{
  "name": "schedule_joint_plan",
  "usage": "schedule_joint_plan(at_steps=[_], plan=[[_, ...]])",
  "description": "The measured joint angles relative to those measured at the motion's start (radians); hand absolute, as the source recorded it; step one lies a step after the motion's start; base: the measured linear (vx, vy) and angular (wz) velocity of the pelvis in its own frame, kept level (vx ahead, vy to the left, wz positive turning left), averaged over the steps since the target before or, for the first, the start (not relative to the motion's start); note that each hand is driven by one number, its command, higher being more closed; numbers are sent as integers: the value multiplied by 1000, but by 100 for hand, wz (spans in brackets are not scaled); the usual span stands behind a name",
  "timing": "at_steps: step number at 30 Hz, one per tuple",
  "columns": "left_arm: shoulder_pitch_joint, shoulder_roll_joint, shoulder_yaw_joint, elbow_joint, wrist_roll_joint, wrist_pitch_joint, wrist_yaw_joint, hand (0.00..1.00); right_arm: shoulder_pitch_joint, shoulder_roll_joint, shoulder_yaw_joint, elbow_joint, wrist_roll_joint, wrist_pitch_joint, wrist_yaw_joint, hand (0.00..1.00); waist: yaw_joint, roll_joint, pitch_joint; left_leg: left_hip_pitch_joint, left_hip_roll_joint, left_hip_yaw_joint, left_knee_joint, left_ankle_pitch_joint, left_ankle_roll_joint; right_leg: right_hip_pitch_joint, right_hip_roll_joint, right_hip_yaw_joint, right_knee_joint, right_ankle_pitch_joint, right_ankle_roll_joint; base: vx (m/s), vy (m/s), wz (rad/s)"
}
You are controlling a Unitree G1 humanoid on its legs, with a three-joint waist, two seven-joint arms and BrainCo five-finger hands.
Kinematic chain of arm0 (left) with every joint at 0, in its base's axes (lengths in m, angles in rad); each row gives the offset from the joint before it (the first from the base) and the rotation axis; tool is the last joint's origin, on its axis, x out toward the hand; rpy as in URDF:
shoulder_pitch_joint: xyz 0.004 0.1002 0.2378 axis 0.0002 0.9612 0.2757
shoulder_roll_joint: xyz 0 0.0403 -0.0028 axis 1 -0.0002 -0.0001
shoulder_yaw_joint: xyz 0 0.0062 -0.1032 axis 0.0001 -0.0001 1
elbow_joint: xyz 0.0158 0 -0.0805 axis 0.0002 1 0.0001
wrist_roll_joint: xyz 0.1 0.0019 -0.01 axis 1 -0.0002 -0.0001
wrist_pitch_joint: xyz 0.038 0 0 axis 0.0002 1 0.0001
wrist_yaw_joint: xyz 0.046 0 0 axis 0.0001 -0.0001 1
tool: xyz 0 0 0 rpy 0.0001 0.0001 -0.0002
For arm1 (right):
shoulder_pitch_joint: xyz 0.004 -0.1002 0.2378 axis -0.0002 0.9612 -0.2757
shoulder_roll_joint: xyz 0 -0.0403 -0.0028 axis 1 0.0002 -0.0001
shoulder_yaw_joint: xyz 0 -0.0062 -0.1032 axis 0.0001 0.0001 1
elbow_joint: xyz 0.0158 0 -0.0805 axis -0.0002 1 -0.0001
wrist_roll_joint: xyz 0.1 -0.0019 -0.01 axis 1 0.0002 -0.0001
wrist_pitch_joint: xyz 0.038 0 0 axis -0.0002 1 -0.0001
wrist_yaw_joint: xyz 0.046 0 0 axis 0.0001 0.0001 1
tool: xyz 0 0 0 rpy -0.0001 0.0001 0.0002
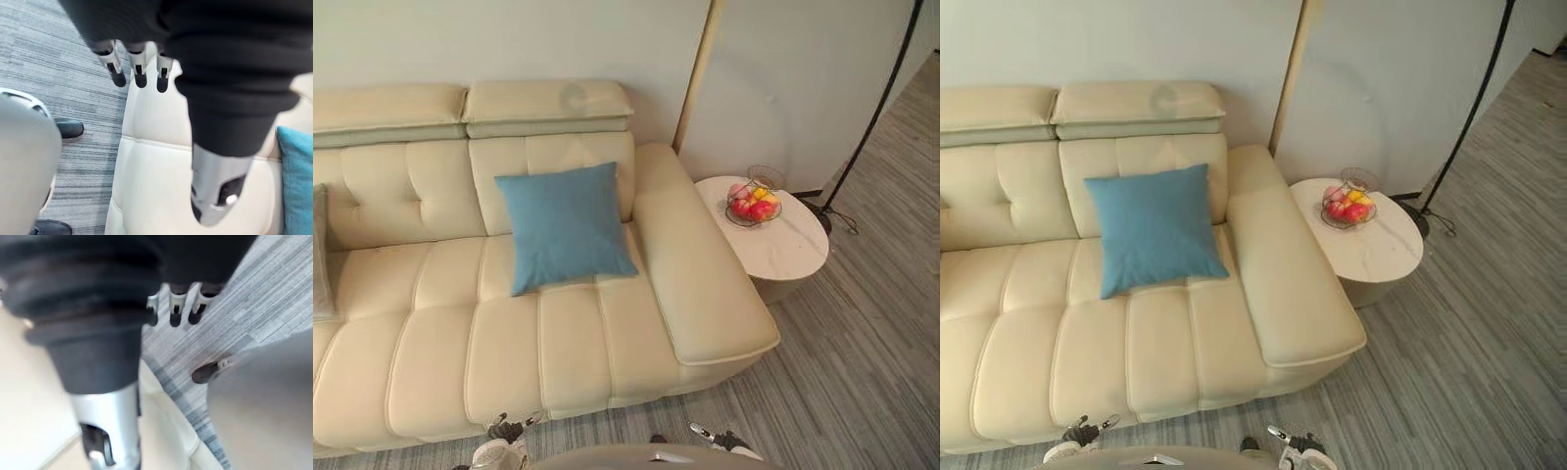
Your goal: Pick up cushions and gather them together orderly.
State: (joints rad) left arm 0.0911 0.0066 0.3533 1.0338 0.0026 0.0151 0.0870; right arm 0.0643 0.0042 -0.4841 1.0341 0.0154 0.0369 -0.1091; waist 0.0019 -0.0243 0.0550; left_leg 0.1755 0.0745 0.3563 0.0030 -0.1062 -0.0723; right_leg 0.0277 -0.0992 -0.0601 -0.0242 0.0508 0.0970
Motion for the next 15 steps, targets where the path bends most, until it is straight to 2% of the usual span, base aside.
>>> schedule_joint_plan(at_steps=[1,2,4,5,6,8,11,12,13,14,15], plan=[[-2,-2,3,0,0,0,-2,0,0,0,0,-2,0,0,0,0,-1,1,2,-2,6,3,15,-9,-4,-2,4,2,1,0,0,8,-80,-53],[-17,-12,25,0,0,1,-7,0,0,1,3,-14,1,0,-1,0,2,3,13,-30,25,4,116,-47,-5,-15,21,40,15,-1,-3,1,-72,-54],[-25,-18,39,0,0,1,-7,0,-1,1,11,-22,0,0,-1,0,9,0,15,-56,27,-10,173,-51,2,-37,23,78,30,-2,-3,1,-86,-80],[-37,-33,37,5,-2,0,-6,0,-11,-11,15,-36,0,-3,-2,0,9,10,27,-67,27,-56,208,-66,8,-69,33,135,54,1,-8,-9,-87,-92],[-44,-41,37,8,-2,0,-5,0,-14,-12,20,-36,0,-3,-2,0,6,18,33,-66,30,-56,206,-76,4,-78,39,144,56,4,-11,-39,-66,-97],[-75,-65,35,10,-12,1,-4,0,-32,-30,51,-40,9,-2,-2,0,-11,53,48,-59,49,3,191,-130,-8,-124,82,209,60,32,-11,-99,22,-85],[-88,-57,35,10,-20,1,-4,0,-43,-17,80,-57,18,-6,-1,0,-8,29,55,-43,49,91,190,-138,-10,-165,106,281,60,74,-24,-124,6,-133],[-95,-43,34,7,-19,0,-3,0,-54,2,104,-74,18,-6,-1,0,-4,-7,64,-37,51,188,197,-150,-3,-192,119,290,28,86,-70,-179,-33,-186],[-104,-35,35,10,-19,0,-1,0,-73,13,115,-76,17,-7,-2,0,-1,-9,74,-33,68,261,191,-152,-1,-202,111,206,10,57,-135,-198,-48,-193],[-107,-35,34,10,-19,0,1,0,-77,14,115,-76,16,-7,-1,0,-1,-2,80,-27,78,299,186,-151,-2,-211,104,139,9,28,-159,-148,-57,-207],[-108,-35,26,9,-19,0,8,0,-86,12,120,-77,16,-7,-2,0,4,7,91,6,114,400,188,-144,-14,-261,83,-78,123,10,-156,-68,-64,-188]])
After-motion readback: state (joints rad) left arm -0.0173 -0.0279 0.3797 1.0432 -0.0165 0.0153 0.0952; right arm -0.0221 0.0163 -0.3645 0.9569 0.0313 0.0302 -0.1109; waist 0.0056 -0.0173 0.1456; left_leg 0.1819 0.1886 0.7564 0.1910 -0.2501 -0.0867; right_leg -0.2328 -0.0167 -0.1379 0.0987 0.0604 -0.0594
